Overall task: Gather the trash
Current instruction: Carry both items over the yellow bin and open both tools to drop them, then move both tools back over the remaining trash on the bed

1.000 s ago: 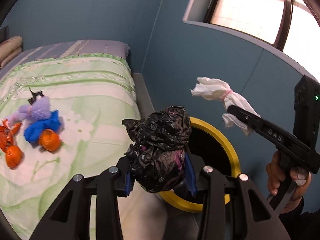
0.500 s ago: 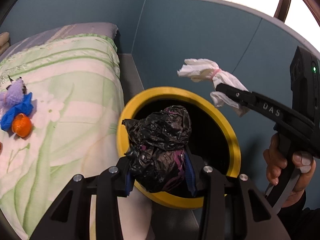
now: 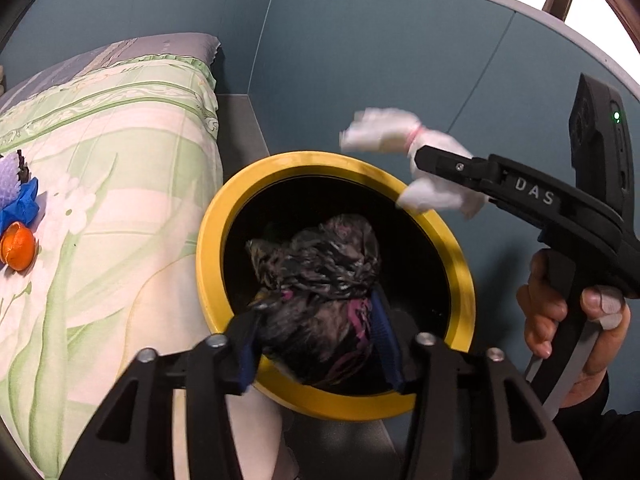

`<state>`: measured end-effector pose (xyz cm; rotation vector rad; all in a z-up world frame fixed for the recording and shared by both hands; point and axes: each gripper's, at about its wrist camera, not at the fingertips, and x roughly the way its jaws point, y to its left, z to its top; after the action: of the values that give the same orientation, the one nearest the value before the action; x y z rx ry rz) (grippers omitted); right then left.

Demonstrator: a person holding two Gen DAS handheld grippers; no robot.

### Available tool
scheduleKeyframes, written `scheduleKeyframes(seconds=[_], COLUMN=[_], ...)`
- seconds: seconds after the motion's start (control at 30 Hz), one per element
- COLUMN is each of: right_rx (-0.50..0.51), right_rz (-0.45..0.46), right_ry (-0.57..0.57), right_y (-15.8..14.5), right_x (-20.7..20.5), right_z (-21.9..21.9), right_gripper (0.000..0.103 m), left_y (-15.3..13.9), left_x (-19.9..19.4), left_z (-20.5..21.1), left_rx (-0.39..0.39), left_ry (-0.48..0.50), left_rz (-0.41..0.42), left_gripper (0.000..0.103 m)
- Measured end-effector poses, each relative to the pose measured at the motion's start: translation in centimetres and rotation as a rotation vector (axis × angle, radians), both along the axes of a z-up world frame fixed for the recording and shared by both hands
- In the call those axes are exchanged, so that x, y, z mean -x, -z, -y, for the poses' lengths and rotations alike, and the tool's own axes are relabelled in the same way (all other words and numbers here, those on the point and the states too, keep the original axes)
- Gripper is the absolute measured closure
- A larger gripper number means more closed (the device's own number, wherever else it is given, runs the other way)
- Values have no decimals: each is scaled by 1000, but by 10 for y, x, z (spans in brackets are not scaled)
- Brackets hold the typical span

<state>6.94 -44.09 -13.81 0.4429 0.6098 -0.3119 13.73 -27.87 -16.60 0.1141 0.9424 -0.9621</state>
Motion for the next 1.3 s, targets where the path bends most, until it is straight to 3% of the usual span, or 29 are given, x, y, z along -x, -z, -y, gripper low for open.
scheduleKeyframes(seconds=[0.03,0.17,0.5,0.83,0.9,0.97,1.3], right_rx=[-3,-6,5,10,30,62,127], right_rz=[4,13,88,167,173,187,238], right_ry=[7,30,15,-61,-82,-101,-197], right_y=[0,-3,-18,-33,-36,-40,-57], right_x=[2,6,11,0,-6,-11,-42], right_z=[2,8,3,-24,-34,-44,-96], right_gripper=[56,57,54,23,22,14,8], left_y=[0,-3,-17,-33,-35,-36,-50], left_x=[-1,-3,-19,-50,-57,-62,-85], left_z=[-2,-7,-33,-86,-99,-111,-183], left_rx=[5,21,40,53,56,57,72], left_ry=[-5,-19,-95,-250,-282,-314,-470], left_rz=[-3,-7,25,69,80,90,135], left_gripper=[49,37,30,19,17,16,11])
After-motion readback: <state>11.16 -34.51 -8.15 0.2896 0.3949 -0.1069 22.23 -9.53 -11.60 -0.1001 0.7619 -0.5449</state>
